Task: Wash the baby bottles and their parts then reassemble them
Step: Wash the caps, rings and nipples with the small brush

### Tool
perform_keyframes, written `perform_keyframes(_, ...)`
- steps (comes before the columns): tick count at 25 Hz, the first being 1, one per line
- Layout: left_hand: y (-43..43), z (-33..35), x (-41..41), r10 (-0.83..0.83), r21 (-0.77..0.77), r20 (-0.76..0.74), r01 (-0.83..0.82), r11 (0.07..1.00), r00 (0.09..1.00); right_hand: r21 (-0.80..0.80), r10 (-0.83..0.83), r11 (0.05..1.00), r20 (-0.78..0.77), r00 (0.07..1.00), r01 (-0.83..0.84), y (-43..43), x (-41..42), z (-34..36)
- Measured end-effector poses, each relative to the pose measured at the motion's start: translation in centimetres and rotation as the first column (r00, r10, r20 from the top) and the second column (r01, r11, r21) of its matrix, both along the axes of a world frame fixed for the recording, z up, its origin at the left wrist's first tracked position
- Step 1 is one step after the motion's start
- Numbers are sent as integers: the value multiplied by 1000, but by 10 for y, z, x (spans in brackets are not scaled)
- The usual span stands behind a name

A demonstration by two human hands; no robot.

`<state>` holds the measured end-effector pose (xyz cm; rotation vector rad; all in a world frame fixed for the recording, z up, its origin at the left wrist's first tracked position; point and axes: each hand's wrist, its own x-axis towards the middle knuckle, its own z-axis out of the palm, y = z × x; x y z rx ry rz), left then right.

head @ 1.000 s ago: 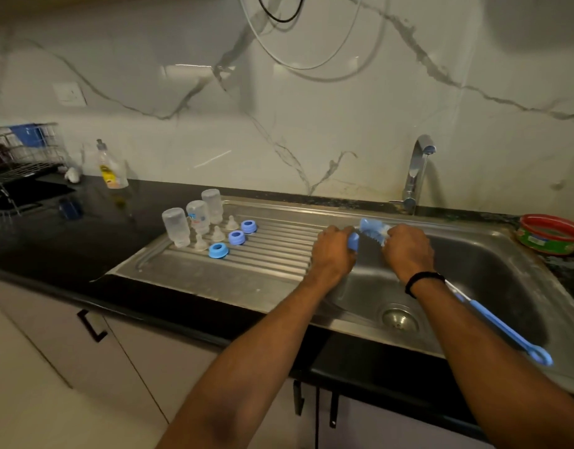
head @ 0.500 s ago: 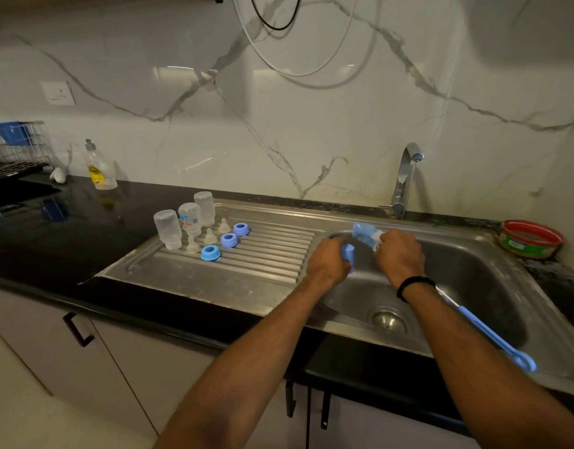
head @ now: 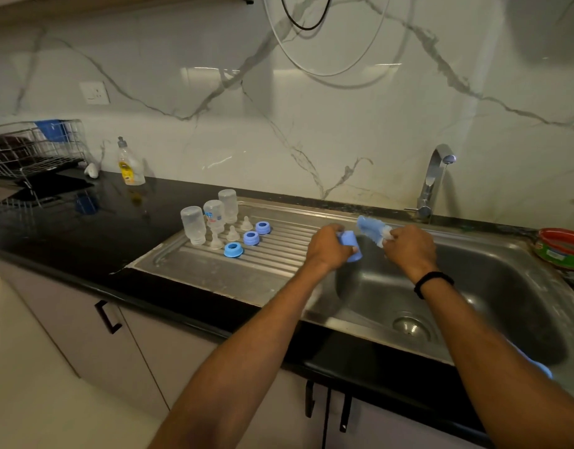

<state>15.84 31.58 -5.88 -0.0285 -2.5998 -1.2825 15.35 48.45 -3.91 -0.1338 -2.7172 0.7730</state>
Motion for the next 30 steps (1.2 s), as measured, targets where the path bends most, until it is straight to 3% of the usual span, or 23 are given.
perform_keyframes(7, -128, 20, -2, 146, -109, 92, -136, 985, 985, -62, 179, 981, -48, 983, -182, -78, -5, 18)
perform_keyframes(11, -169, 11, -1, 164, -249, 112, -132, 959, 980, -62, 246, 966, -49, 968, -249, -120, -7, 21)
perform_keyframes(30, -189, -5, -8, 212, -324, 107, -168, 931, 971, -53, 279, 958, -35, 960, -281, -157, -20, 3)
